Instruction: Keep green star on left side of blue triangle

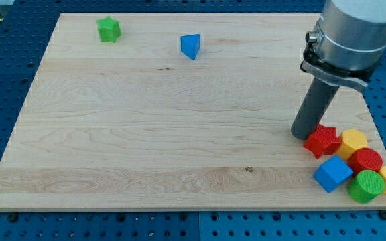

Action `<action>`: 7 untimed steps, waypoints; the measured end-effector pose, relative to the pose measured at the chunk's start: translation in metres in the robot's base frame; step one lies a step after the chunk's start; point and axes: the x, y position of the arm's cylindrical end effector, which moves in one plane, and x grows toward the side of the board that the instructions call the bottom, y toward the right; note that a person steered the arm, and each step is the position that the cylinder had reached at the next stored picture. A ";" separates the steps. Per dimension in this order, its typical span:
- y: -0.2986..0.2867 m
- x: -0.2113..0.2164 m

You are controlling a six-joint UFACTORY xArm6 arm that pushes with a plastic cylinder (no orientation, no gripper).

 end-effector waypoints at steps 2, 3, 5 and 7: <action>-0.010 -0.028; -0.013 -0.069; -0.146 -0.134; -0.348 -0.210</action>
